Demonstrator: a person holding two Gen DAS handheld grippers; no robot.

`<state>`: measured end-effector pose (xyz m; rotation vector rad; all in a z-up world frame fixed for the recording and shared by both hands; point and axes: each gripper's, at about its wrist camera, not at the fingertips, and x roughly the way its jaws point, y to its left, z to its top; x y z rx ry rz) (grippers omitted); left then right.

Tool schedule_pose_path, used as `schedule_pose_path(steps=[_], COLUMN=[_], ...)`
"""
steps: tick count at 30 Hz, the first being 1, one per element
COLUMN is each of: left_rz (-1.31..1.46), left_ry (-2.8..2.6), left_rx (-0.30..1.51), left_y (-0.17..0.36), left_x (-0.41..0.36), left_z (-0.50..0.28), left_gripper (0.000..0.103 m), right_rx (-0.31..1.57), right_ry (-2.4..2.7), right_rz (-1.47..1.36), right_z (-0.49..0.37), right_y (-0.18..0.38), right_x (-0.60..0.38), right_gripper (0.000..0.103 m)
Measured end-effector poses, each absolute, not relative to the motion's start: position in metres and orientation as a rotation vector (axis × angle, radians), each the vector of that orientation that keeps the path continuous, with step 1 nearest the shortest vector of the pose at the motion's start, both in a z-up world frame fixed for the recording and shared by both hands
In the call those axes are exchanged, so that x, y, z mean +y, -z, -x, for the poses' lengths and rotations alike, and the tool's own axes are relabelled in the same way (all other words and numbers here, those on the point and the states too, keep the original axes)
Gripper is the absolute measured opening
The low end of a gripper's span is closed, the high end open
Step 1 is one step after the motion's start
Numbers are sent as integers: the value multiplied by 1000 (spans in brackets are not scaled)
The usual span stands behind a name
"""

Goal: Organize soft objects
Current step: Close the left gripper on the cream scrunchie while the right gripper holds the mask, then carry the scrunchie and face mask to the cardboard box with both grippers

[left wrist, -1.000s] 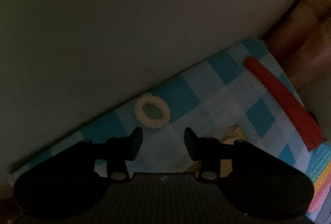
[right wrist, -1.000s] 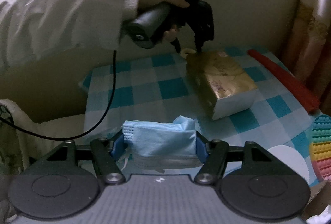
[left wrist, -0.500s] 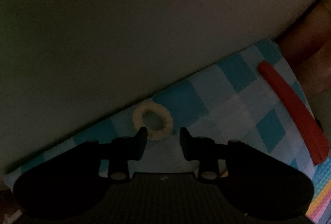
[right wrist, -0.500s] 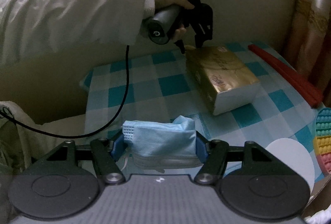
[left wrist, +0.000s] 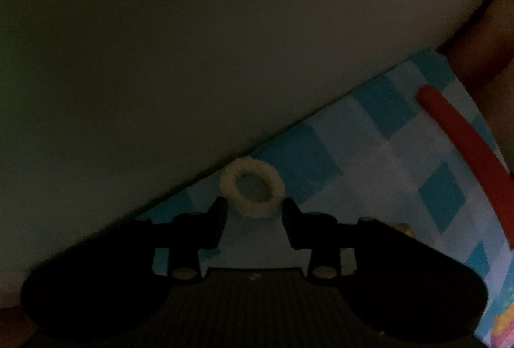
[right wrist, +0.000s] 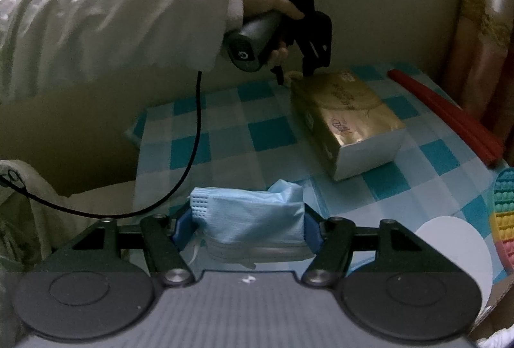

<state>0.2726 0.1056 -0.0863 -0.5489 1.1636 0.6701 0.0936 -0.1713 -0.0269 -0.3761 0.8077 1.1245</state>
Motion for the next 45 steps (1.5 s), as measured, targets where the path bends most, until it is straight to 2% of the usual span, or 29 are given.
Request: schedule_pose_path(steps=[7,14,34,45], left_rz=[508,506,346,183], left_ry=[-695,-654,-411,-156], left_rx=[1161,1150,1132,1180], left_y=[89,89,35,26], left_x=[107,109,88,36], left_z=[-277,-272,-209,-156], left_gripper=[43,23,23,23], right_rx=[821,824,849,893], right_ry=[-1123,-1121,-1023,-899], right_rz=[378,381,449,492], right_z=[-95,-95,-80,-45], right_y=[31,30,16,7], right_x=[-171,-168,-157,-171], right_gripper=[71,71,71,71])
